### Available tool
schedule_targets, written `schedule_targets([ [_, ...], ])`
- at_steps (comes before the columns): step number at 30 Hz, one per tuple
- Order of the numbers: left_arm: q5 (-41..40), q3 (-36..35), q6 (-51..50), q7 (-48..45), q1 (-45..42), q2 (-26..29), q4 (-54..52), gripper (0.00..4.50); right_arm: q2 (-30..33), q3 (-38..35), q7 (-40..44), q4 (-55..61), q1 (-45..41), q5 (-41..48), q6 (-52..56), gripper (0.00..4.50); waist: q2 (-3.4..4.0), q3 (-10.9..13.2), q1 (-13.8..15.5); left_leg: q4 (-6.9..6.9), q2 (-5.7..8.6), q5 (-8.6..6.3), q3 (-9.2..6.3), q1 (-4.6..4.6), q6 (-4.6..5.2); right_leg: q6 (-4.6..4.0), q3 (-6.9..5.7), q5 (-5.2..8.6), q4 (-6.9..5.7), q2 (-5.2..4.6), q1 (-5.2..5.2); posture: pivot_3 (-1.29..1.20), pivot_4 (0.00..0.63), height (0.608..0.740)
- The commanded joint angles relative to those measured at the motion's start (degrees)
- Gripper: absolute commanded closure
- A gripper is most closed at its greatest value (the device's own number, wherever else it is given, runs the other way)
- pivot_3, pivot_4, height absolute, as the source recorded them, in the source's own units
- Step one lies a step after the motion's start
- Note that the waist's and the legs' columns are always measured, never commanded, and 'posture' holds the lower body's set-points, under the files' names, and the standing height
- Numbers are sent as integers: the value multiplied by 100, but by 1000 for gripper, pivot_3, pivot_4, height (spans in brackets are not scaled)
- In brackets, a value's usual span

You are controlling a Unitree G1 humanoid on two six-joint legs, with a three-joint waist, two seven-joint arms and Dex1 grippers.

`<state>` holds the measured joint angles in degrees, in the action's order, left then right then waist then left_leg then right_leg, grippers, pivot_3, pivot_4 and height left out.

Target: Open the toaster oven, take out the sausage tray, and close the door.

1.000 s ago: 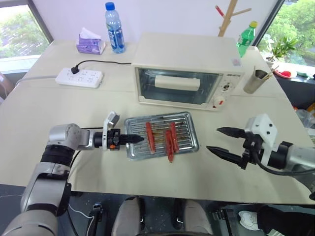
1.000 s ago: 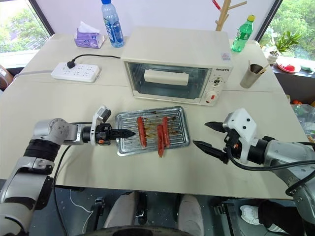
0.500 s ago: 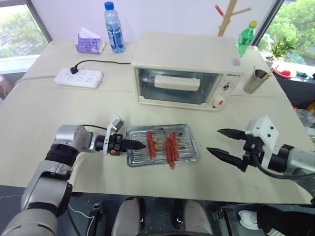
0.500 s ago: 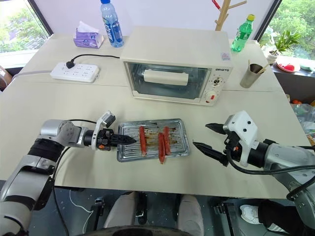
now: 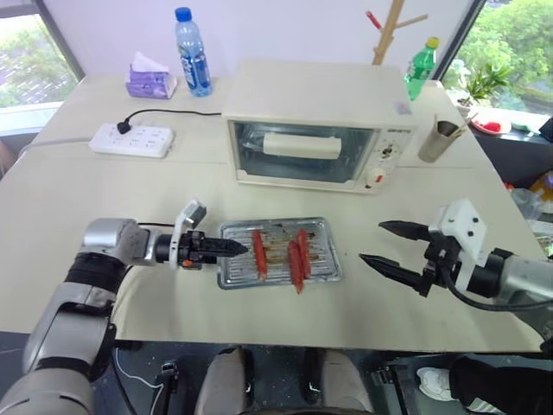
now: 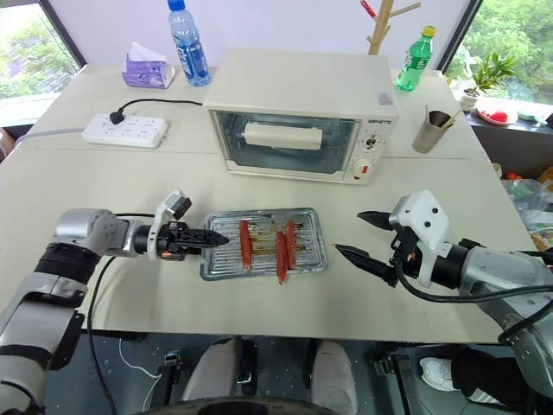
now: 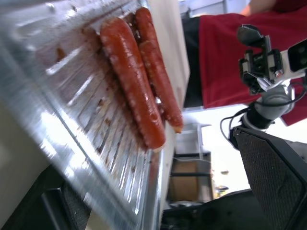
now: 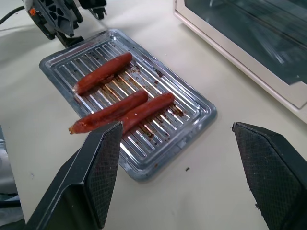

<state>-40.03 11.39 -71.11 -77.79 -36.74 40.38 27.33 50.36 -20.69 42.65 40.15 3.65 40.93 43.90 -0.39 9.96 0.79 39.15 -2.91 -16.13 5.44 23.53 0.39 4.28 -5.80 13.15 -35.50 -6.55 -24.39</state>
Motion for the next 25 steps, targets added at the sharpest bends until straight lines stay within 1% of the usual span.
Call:
schedule_targets([
  [1,670,-9,582,253,507,634,74,38,88,42,102,-139,-170,-81,-183,733,6,-3,-62,-1,-1,0,-2,-5,0,-1,3,0,-2,5,-1,0,150,722],
  [3,807,-32,987,292,796,944,-83,38,96,173,184,-268,-268,-139,-259,733,8,-5,-149,-4,-1,0,-18,-14,0,-7,9,-2,-5,14,0,0,150,722],
  [5,998,-95,1587,343,1092,1217,-232,38,102,297,273,-396,-374,-190,-317,733,17,-10,-176,-7,-5,-1,-42,-20,-1,-22,9,-2,-7,19,-2,0,150,722],
  [7,1385,-151,2532,518,1401,1491,-329,38,111,413,392,-551,-478,-256,-398,733,34,-20,-189,-14,-4,-1,-58,-26,-2,-33,9,-6,-6,21,-6,0,150,722],
  [10,1710,-501,3681,660,1680,1842,-425,38,138,555,580,-842,-668,-350,-514,733,57,-33,-192,-23,-6,-2,-74,-35,-3,-46,11,-5,-6,37,-12,0,150,722],
  [12,1676,-840,4119,515,1786,2082,-604,38,163,613,709,-1053,-823,-371,-543,733,54,-30,-188,-24,-10,-2,-88,-35,-3,-51,13,-2,-6,58,-19,0,150,722],
  [14,1380,-1400,4191,235,1783,2444,-1057,38,269,694,991,-1290,-1018,-360,-561,733,46,-20,-179,-24,-15,-2,-93,-21,-3,-65,15,-8,-8,71,-43,0,150,722],
  [15,1181,-1664,4099,66,1771,2623,-1331,38,347,742,1178,-1385,-1092,-342,-571,733,30,-4,-153,-24,-15,-1,-92,-8,-3,-88,15,-21,-13,78,-61,0,150,722],
  [17,881,-2037,3920,-189,1793,2856,-1800,38,499,843,1527,-1525,-1194,-330,-630,733,2,12,-110,-21,-14,3,-90,22,-9,-93,16,-19,-26,81,-92,0,150,722],
  [19,712,-2294,3802,-358,1910,2991,-2200,38,630,933,1820,-1615,-1251,-332,-684,733,10,14,-37,-17,-12,5,-88,48,-14,-92,14,-18,-25,70,-107,0,150,722],
  [21,503,-2549,3620,-524,1976,3158,-2641,38,740,1010,2123,-1695,-1321,-318,-724,733,11,16,-3,-17,0,4,-77,52,-15,-88,16,-18,-15,61,-104,0,150,722],
  [25,350,-2744,3448,-540,2067,3185,-3128,38,887,1154,2576,-1850,-1478,-350,-818,733,10,16,-1,-11,16,3,-67,73,-15,-68,17,-30,16,61,-101,0,150,722],
])
